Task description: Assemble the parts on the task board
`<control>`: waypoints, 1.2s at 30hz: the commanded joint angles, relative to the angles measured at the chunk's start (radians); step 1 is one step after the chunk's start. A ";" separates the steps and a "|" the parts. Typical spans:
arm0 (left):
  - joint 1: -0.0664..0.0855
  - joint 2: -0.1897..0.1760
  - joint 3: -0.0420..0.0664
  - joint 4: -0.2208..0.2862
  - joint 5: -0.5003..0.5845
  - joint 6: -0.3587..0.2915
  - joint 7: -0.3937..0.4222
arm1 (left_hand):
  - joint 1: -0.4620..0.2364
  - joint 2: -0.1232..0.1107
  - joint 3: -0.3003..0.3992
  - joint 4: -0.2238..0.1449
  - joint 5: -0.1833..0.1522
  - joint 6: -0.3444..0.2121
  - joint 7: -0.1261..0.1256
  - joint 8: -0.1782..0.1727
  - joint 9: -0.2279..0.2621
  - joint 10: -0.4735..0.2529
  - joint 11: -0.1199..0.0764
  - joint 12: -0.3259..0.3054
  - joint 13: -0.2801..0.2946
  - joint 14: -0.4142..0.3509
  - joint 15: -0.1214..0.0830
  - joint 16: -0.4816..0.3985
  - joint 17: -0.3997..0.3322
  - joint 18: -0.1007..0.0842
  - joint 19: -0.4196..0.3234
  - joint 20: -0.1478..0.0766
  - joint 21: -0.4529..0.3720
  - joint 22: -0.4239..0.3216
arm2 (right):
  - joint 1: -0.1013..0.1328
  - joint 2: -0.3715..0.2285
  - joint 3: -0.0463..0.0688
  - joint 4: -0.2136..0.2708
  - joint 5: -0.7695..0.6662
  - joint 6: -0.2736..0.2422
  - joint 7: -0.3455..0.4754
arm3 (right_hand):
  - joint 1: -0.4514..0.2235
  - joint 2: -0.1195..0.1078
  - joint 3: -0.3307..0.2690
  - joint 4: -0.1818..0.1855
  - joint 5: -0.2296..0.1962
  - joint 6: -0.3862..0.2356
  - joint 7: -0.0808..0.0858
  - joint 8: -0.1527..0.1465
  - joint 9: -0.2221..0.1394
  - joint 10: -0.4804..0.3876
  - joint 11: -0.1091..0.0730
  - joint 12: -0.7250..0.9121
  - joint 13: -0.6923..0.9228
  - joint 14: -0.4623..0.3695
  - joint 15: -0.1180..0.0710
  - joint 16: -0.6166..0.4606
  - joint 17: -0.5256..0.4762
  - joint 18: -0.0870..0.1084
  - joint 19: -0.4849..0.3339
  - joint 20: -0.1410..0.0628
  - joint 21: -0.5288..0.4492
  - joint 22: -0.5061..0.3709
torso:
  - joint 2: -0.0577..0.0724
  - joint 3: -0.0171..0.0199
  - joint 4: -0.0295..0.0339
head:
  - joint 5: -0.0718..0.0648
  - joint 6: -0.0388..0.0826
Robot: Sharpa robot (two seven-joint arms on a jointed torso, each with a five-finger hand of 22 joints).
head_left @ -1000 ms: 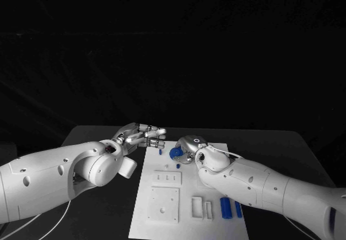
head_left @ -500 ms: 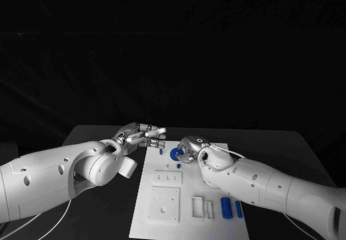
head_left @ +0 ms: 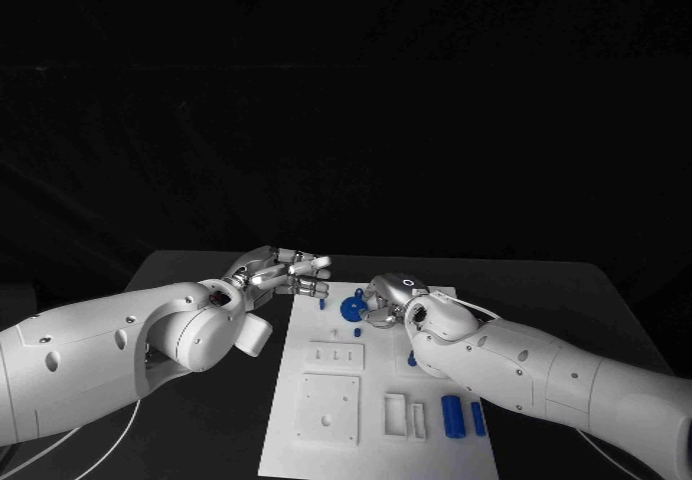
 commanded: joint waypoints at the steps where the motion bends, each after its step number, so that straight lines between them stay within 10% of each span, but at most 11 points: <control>1: 0.000 -0.002 0.001 0.002 -0.003 0.014 0.003 | -0.007 -0.002 0.000 0.004 0.001 -0.001 0.000 0.001 -0.001 -0.005 0.001 0.004 0.001 -0.005 0.001 -0.002 0.001 -0.007 -0.004 0.004 -0.005 0.000 | -0.001 -0.019 0.001 0.027 0.016 -0.057 0.021 | 0.005 -0.006 0.001 -0.007 0.008 0.005 0.001 -0.002 -0.001 0.003 -0.004 0.003 0.001 0.002 -0.008 0.005 0.002 0.016 0.045 -0.004 0.006 0.002 | 0.000 0.0019 -0.0015 | 0.001 0.002; 11: 0.000 -0.006 0.001 -0.019 -0.003 0.017 0.013 | 0.007 -0.008 0.005 0.003 0.000 0.006 -0.001 0.001 -0.001 -0.005 0.001 0.005 0.001 -0.005 0.001 -0.002 0.001 -0.007 -0.004 0.004 -0.005 0.000 | 0.000 -0.129 0.047 0.147 0.084 -0.076 0.043 | 0.061 -0.008 -0.074 -0.014 -0.011 0.009 0.000 -0.002 -0.001 0.006 -0.002 0.003 0.001 0.001 -0.007 0.004 0.000 0.017 0.043 -0.003 0.007 0.001 | -0.006 0.0054 -0.0090 | -0.004 0.007; 16: -0.003 -0.006 0.001 -0.046 -0.003 0.019 0.026 | 0.013 -0.010 0.006 -0.004 0.000 0.011 -0.001 0.002 0.000 -0.004 0.001 0.004 0.001 -0.005 0.001 -0.002 0.001 -0.007 -0.003 0.004 -0.005 0.000 | 0.000 -0.214 0.088 0.203 0.185 -0.054 0.100 | 0.160 -0.002 -0.147 -0.059 -0.135 0.028 0.000 -0.001 -0.001 0.006 0.000 0.005 0.003 0.000 -0.005 0.003 -0.002 0.017 0.041 -0.001 0.005 0.002 | -0.017 0.0140 -0.0251 | 0.008 0.006; 22: -0.018 -0.006 0.000 -0.069 -0.003 0.024 0.039 | 0.012 -0.007 0.007 -0.006 0.000 0.012 -0.001 0.001 0.000 -0.003 0.000 0.005 0.001 -0.004 0.001 -0.002 0.001 -0.007 -0.003 0.004 -0.005 0.000 | 0.000 -0.317 0.132 0.247 0.269 -0.029 0.172 | 0.227 0.032 -0.212 -0.128 -0.182 0.059 -0.003 -0.002 -0.001 0.005 0.001 0.010 0.004 0.001 -0.001 0.009 0.006 0.014 0.040 0.002 0.009 0.012 | -0.033 0.0232 -0.0429 | 0.008 0.008; 28: -0.034 -0.004 0.000 -0.079 -0.002 0.034 0.043 | 0.011 -0.007 0.006 -0.007 0.000 0.011 -0.001 0.001 0.000 -0.003 0.000 0.005 0.001 -0.004 0.001 -0.002 0.001 -0.007 -0.003 0.004 -0.005 0.000 | 0.000 -0.362 0.143 0.203 0.317 0.000 0.240 | 0.238 0.037 -0.242 -0.143 -0.169 0.066 -0.005 -0.002 -0.001 0.002 0.002 0.007 -0.001 0.000 0.001 0.006 0.007 0.012 0.037 0.004 0.000 0.019 | -0.044 0.0303 -0.0549 | 0.007 0.006; 36: -0.050 -0.009 0.001 -0.082 -0.005 0.051 0.042 | 0.009 -0.005 0.005 -0.010 0.000 -0.001 0.000 0.001 -0.001 -0.017 0.005 0.005 0.001 -0.024 0.007 -0.004 0.000 -0.006 -0.010 0.008 -0.009 -0.001 | -0.005 -0.351 0.146 0.088 0.355 0.030 0.301 | 0.246 0.043 -0.261 -0.149 -0.157 0.064 -0.006 -0.002 -0.001 -0.006 0.002 -0.003 -0.008 -0.004 0.000 -0.004 0.003 0.011 0.033 0.004 -0.014 0.024 | -0.049 0.0495 -0.0709 | 0.020 0.001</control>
